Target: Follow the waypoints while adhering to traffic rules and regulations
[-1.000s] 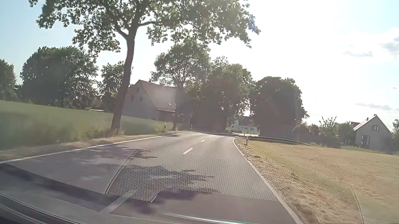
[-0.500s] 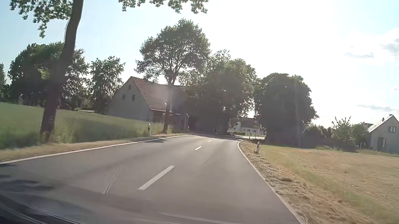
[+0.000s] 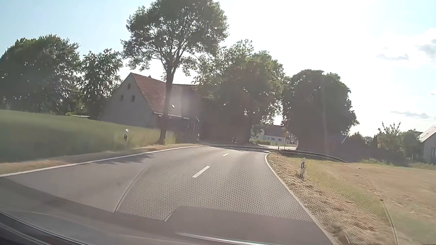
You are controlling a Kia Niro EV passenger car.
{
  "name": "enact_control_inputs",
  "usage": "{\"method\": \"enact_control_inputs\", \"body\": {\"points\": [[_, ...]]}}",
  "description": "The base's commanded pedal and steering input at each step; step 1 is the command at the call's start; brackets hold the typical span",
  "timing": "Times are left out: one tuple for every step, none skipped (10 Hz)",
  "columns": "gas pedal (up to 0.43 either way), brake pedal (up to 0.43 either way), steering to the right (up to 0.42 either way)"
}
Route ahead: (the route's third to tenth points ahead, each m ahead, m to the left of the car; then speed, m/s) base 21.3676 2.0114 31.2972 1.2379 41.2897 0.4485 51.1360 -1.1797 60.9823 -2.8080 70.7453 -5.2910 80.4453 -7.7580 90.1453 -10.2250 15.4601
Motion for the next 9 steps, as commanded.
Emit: {"method": "enact_control_inputs", "body": {"points": [[0.0,0.006,0.014],[0.0,0.006,0.014],[0.0,0.006,0.015],[0.0,0.006,0.014],[0.0,0.006,0.014],[0.0,0.006,0.013],[0.0,0.006,0.013],[0.0,0.006,0.012],[0.0,0.006,0.011]]}}
